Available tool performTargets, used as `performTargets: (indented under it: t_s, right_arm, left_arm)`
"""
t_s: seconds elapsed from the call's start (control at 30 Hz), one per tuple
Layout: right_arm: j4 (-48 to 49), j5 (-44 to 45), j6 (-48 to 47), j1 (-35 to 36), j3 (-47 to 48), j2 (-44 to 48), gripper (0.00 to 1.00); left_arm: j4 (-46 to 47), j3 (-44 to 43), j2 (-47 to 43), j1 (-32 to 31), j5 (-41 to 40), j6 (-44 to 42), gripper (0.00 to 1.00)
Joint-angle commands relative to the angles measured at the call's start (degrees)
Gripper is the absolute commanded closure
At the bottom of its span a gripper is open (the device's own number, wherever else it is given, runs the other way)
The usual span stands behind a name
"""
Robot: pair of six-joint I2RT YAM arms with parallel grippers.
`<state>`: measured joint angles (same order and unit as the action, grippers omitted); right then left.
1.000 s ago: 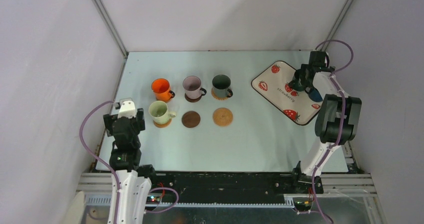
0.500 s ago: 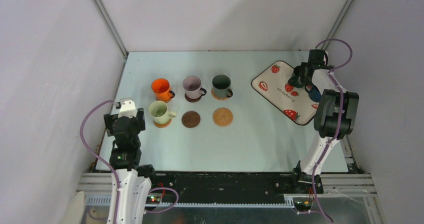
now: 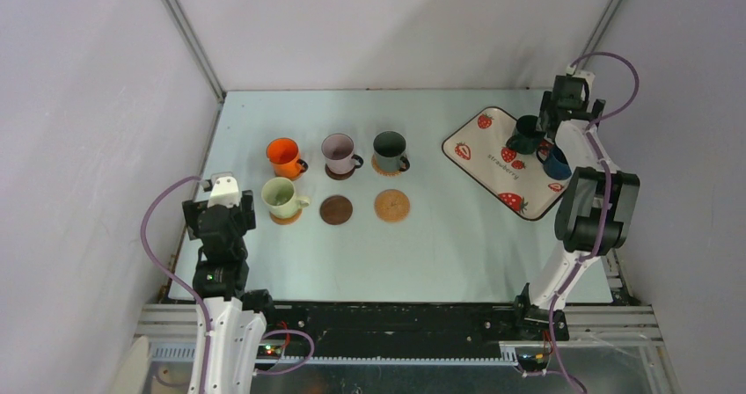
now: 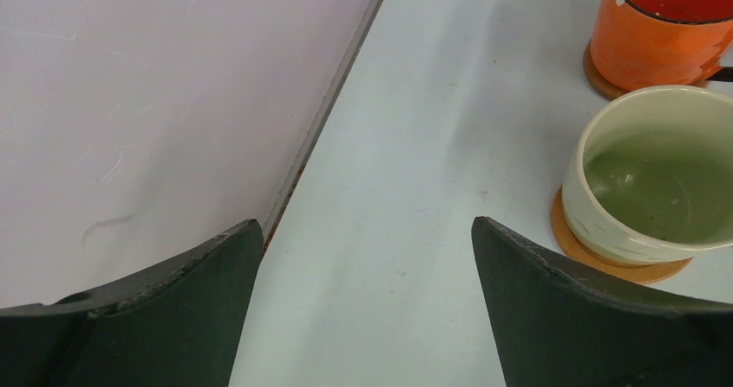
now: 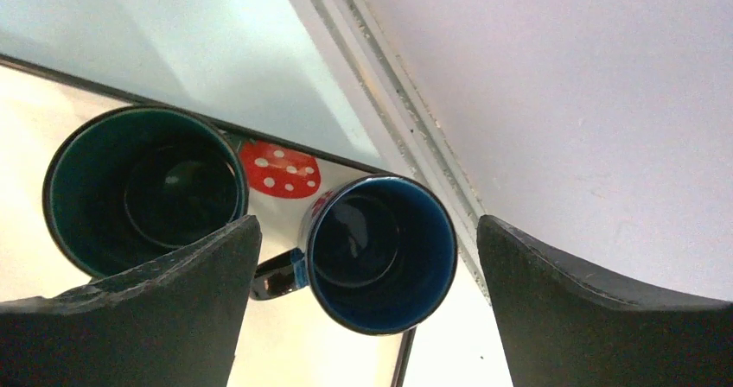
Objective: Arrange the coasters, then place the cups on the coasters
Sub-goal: Pick up the cup from the tray.
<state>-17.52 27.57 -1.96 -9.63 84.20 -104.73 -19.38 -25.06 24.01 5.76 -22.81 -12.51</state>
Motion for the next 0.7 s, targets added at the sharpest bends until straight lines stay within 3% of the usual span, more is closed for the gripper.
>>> performTargets:
  t_s: [0.0, 0.17, 0.2, 0.27, 0.67]
  right_arm:
    - [0.4, 3.2, -0.6, -0.9, 5.3, -2.4, 0.01]
    - [-0.5, 4.5, -1.7, -0.7, 7.0, -6.2, 0.02]
    - [-0.3, 4.9, -2.4, -0.5, 6.9, -6.6, 0.08]
    - [0.5, 5.4, -3.1, -0.3, 6.5, -6.8, 0.11]
    - [-1.9, 4.3, -4.6, 0.3, 5.9, -6.5, 0.09]
  left_arm:
    - [2.3, -1.4, 0.2, 0.3, -0.9, 0.1, 0.02]
    - [2.5, -1.3, 0.6, 0.3, -0.9, 0.1, 0.02]
    - [2.5, -1.3, 0.6, 0.3, -0.9, 0.1, 0.02]
    - [2.7, -1.3, 0.5, 0.3, -0.9, 0.0, 0.02]
    - [2.4, -1.4, 0.3, 0.4, -0.8, 0.0, 0.02]
